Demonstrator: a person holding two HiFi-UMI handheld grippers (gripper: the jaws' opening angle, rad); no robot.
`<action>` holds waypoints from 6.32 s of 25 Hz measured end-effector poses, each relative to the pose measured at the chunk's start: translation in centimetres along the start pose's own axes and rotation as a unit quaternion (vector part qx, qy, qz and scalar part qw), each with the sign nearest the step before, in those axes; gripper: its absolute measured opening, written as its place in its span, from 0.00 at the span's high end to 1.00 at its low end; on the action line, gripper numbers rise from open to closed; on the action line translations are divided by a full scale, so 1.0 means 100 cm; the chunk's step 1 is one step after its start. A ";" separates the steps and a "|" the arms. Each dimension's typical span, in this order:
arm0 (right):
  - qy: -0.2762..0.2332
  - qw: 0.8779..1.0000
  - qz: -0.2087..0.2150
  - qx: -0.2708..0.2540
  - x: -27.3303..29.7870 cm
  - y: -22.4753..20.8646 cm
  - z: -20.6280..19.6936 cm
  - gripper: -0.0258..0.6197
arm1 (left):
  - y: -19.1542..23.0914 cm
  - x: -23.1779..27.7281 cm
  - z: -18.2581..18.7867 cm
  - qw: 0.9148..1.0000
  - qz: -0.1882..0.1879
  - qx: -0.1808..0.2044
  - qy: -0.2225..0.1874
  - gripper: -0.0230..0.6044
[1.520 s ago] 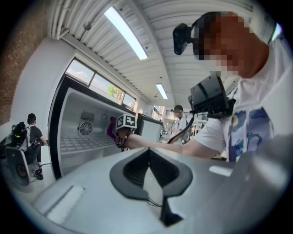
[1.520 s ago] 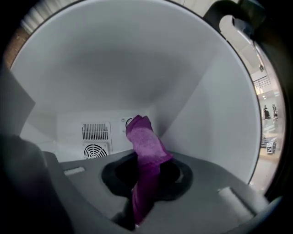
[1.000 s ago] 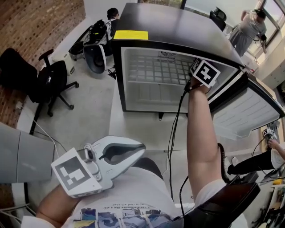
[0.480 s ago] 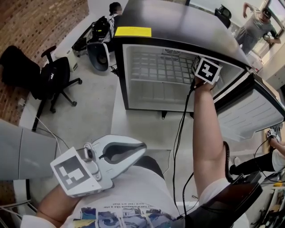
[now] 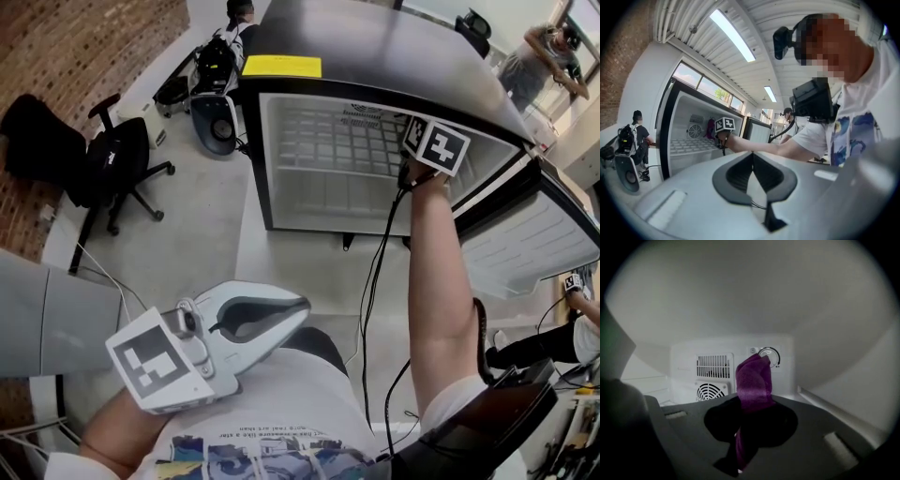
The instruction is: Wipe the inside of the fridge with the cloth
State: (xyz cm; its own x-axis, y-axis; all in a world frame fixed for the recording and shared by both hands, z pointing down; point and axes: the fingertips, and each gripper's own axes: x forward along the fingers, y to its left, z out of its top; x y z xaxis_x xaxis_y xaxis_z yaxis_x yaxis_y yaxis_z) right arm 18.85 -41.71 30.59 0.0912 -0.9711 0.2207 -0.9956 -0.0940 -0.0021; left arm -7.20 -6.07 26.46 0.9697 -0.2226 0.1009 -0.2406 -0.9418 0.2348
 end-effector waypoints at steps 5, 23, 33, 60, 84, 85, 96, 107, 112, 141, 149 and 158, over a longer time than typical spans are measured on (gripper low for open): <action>-0.013 0.999 0.037 -0.009 -0.001 0.023 0.005 0.88 | 0.000 -0.005 -0.002 1.000 0.004 -0.003 0.000 0.95; -0.011 0.988 0.152 -0.032 -0.003 0.125 0.005 0.88 | -0.001 -0.021 -0.002 1.000 0.018 -0.002 -0.002 0.95; -0.002 0.976 0.214 -0.049 0.000 0.182 0.001 0.88 | 0.002 -0.035 -0.003 0.999 0.033 0.004 -0.002 0.95; 0.017 0.929 0.367 -0.053 -0.013 0.255 -0.008 0.88 | 0.014 -0.041 -0.002 0.998 0.053 -0.014 0.001 0.95; 0.005 0.902 0.428 -0.048 -0.164 0.263 -0.023 0.88 | -0.053 -0.082 -0.026 1.000 -0.012 -0.005 0.020 0.95; 0.004 0.904 0.426 -0.043 -0.169 0.261 -0.023 0.88 | -0.055 -0.083 -0.029 1.000 -0.016 -0.002 0.019 0.95; -0.018 0.953 0.301 -0.001 -0.167 0.147 -0.007 0.88 | -0.064 -0.056 -0.029 0.998 -0.055 -0.011 0.029 0.95; -0.016 0.993 0.100 -0.053 -0.101 0.015 0.018 0.88 | -0.033 -0.007 -0.005 0.997 -0.076 -0.003 -0.001 0.95; -0.005 0.996 0.036 -0.082 -0.064 -0.007 0.017 0.88 | -0.015 0.012 -0.001 0.998 -0.069 0.002 -0.005 0.95; 0.068 0.982 0.175 -0.020 -0.008 0.143 -0.022 0.88 | 0.019 -0.029 0.003 0.999 0.012 -0.041 -0.008 0.95; 0.067 0.974 0.218 -0.002 -0.013 0.204 -0.021 0.88 | 0.019 -0.062 -0.001 0.998 0.038 -0.049 -0.017 0.95; 0.066 0.959 0.264 0.078 -0.024 0.243 -0.017 0.88 | 0.012 -0.091 -0.008 0.997 0.058 -0.054 -0.017 0.95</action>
State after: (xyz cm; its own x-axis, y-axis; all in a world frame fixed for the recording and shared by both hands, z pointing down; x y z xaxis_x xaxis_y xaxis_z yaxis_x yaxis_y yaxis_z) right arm -5.58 -41.23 31.68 -0.4380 -0.8573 0.2704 -0.8861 0.3611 -0.2905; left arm -16.35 -4.98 26.59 0.9356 -0.3381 0.1016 -0.3524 -0.8772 0.3262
